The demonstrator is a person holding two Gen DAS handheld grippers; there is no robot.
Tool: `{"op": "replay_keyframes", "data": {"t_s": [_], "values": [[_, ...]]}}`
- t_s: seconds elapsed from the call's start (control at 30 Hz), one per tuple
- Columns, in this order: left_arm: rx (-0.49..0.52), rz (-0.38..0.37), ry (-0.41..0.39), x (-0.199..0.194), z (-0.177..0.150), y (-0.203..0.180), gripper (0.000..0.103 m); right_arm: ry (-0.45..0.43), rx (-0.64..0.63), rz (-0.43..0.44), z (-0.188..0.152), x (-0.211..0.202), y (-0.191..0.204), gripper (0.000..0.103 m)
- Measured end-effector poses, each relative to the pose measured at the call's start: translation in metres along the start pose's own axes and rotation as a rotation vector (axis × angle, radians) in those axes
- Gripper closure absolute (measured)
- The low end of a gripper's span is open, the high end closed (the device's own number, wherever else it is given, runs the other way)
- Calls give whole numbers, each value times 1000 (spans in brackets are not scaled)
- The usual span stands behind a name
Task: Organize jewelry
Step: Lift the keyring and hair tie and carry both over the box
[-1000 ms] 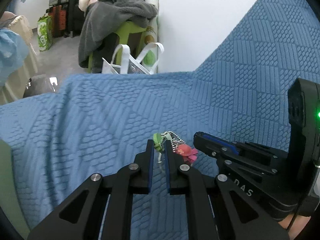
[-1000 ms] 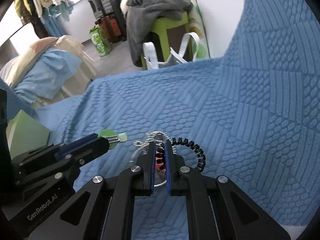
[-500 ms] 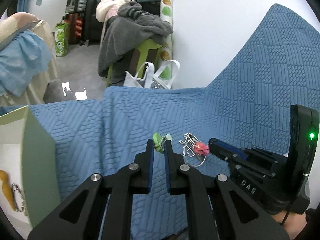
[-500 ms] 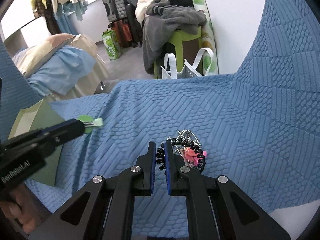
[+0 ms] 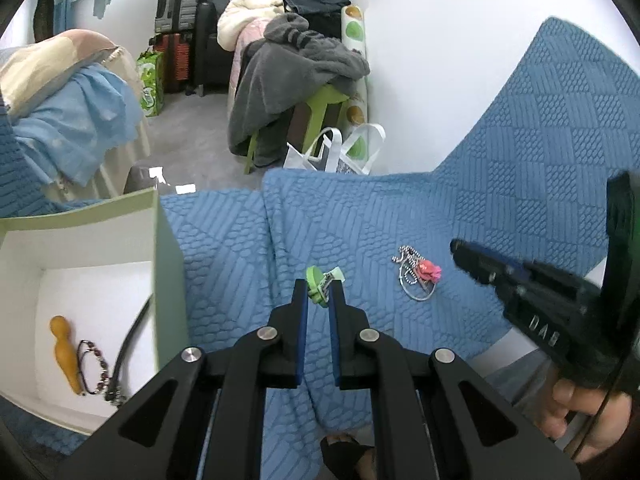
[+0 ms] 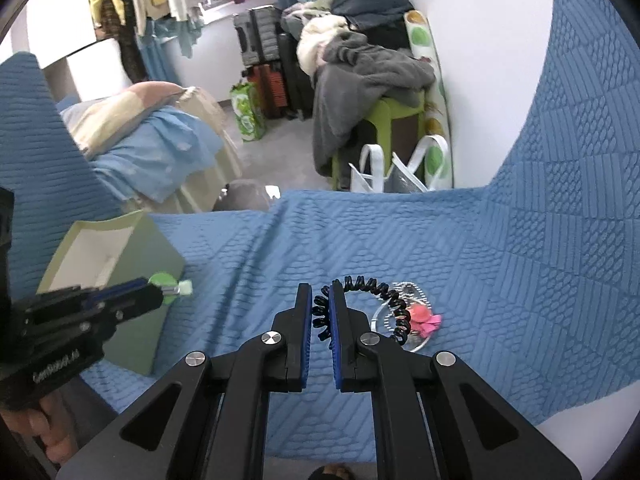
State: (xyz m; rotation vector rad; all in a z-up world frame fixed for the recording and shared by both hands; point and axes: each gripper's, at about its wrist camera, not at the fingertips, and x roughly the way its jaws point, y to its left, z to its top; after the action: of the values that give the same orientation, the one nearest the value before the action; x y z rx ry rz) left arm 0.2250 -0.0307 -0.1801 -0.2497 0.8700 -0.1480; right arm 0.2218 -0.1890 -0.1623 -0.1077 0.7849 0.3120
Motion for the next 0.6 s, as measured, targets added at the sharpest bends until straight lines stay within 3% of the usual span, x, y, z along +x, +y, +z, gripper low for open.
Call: {"op": "replay_keyframes", "data": {"t_s": [0.27,0.6], "values": [[-24,16,-37,-40,16,15,93,-23,3,25,8,-13,23,97],[-13,6,-127,-100,29,34,93,-122,-2,39,40,-48,53,97]]}}
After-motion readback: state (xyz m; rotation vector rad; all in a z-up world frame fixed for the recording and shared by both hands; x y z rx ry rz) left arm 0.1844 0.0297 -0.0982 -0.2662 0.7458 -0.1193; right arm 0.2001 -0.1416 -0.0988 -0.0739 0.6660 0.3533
